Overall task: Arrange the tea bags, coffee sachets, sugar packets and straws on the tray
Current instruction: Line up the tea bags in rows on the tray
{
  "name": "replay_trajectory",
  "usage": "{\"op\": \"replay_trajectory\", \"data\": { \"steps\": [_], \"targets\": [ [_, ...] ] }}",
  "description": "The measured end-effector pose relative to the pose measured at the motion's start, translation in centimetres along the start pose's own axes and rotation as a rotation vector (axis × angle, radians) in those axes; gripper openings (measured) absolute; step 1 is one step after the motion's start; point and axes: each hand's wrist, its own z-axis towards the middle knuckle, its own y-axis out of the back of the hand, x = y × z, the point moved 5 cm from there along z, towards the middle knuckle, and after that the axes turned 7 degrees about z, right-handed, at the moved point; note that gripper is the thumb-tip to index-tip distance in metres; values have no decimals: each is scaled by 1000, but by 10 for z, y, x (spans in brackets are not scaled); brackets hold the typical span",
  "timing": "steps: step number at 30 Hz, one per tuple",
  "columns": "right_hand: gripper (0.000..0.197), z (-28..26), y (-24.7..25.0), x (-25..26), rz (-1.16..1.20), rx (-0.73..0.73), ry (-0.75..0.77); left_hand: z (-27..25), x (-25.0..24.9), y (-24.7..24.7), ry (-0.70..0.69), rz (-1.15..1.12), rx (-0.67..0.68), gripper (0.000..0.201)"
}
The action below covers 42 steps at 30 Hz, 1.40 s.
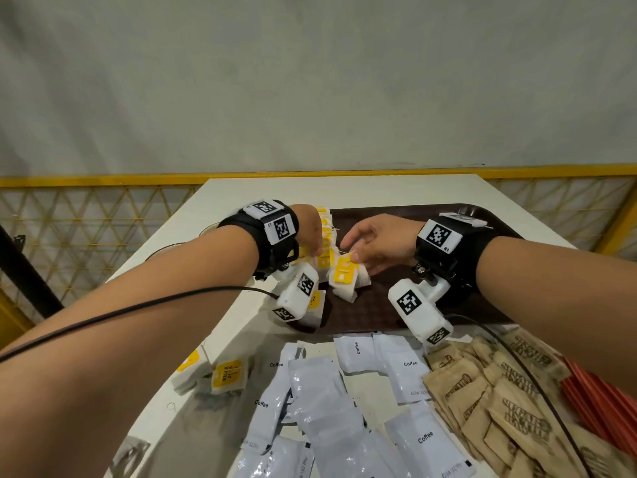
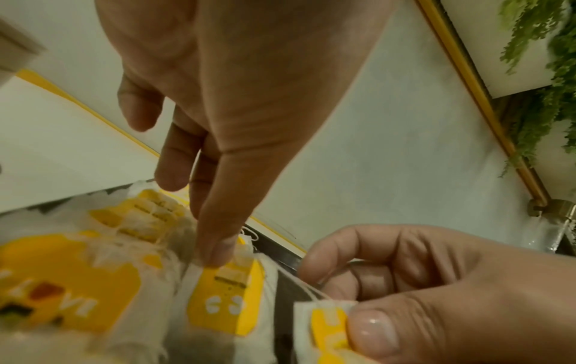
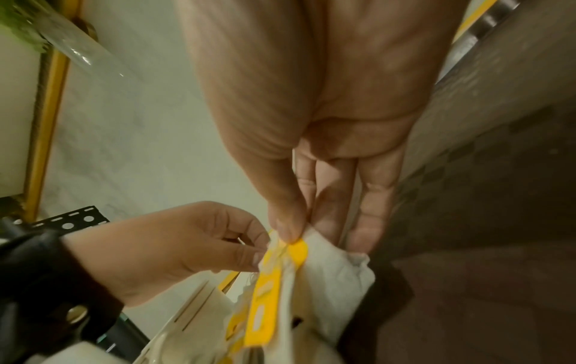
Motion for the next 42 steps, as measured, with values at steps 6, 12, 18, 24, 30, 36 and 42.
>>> {"op": "replay_trajectory", "data": {
  "steps": [6, 12, 18, 24, 30, 36, 42],
  "targets": [
    [22, -2, -12, 6, 8, 39, -20, 0, 3, -3, -3, -48, -3, 27],
    [25, 2, -20, 9, 123, -62, -1, -5, 9, 1, 15, -100, -14, 30],
    [22, 2, -27, 11, 171, -124, -26, -10, 11, -2, 18, -127, -23, 27],
    [17, -9, -17, 8, 104, -272, -38, -14, 14, 0, 61, -167, -61, 34],
    [29, -25, -31, -8, -221, 16, -225, -20, 16, -5, 79, -163, -25, 39],
    [33, -23, -37, -4, -92, -92, -104, -22, 6, -15, 81, -97, 21, 40],
    [33, -21, -36, 2, -10, -130, -42, -24, 5, -7, 53, -137, -22, 36]
  ]
}}
